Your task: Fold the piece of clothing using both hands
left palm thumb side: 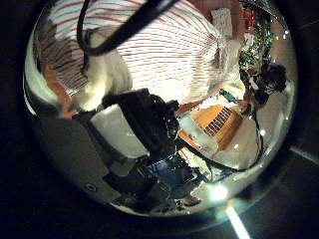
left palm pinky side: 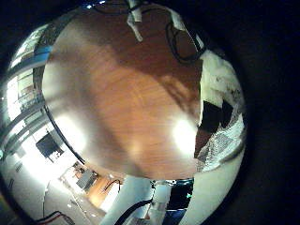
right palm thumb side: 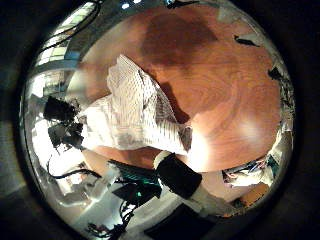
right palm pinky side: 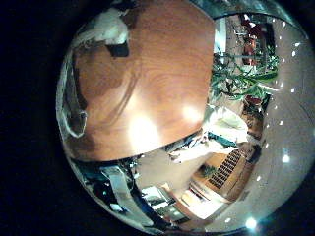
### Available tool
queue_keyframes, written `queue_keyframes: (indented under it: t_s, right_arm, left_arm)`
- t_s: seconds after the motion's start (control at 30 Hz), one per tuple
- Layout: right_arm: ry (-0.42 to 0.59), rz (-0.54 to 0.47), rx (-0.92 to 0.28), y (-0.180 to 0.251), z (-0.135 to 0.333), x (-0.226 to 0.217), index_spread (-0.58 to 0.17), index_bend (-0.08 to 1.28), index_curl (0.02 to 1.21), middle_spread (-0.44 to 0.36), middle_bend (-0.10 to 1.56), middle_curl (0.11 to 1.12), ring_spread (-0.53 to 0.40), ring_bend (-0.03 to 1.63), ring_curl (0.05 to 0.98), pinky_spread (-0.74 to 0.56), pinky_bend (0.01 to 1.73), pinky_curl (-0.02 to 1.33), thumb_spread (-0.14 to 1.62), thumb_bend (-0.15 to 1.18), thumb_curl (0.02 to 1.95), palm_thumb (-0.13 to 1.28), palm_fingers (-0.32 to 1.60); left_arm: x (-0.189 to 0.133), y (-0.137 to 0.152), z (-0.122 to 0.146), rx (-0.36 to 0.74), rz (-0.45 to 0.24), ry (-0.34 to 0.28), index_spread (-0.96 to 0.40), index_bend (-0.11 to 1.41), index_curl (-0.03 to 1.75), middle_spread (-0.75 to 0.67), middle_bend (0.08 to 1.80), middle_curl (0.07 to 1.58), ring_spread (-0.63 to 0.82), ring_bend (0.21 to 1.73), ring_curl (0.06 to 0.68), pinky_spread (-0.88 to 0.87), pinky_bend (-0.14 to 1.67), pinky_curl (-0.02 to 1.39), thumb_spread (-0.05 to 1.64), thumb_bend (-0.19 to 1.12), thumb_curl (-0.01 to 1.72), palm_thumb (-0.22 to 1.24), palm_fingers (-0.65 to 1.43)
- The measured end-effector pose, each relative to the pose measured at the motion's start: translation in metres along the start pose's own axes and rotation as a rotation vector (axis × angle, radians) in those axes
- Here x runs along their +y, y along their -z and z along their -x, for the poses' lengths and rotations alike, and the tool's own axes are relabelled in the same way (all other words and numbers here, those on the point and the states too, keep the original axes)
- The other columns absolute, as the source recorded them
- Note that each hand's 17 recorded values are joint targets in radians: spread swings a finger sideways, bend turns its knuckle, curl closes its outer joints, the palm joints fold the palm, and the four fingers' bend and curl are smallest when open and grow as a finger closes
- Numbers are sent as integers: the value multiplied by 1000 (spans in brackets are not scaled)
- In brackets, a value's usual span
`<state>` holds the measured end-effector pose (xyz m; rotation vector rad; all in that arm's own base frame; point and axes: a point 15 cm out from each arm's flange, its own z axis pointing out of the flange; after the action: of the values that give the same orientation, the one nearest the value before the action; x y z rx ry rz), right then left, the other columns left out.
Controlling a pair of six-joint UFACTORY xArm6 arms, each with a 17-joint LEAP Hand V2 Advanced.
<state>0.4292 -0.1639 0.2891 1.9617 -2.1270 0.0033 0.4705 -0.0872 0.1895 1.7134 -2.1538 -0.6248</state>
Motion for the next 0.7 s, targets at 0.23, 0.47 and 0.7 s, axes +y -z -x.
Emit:
queue_keyframes:
  t_s: [0.23, 0.47, 0.7]
  right_arm:
    - [-8, 53, -19, -20, -20, 61, -444, 145, 421, -131, 525, 468, -111, 1017, 378, 242, 977, 413, 1186, -41, 301, 352, 155]
    - [52, 128, -41, -41, -12, 76, -414, 125, 333, -87, 495, 436, -66, 967, 351, 323, 1014, 395, 1085, -40, 286, 258, 36]
    - [77, 227, -146, -89, 34, 81, -330, 165, 305, -47, 487, 414, -21, 945, 323, 368, 998, 358, 1019, -32, 284, 205, 71]
  left_arm:
    - [27, 33, 18, 6, -53, 12, -224, 180, 875, -52, 397, 635, -169, 1153, 472, -419, 811, 863, 1234, 145, 462, -149, -111]
    - [54, 34, -1, -8, -59, -41, -20, 141, 684, 243, 253, 496, 161, 873, 346, 76, 474, 703, 1090, -66, 322, -83, -114]
    - [70, 16, -32, -22, -123, -118, 36, 143, 534, 316, 189, 431, 289, 770, 293, 320, 393, 583, 1056, -60, 247, -71, -35]
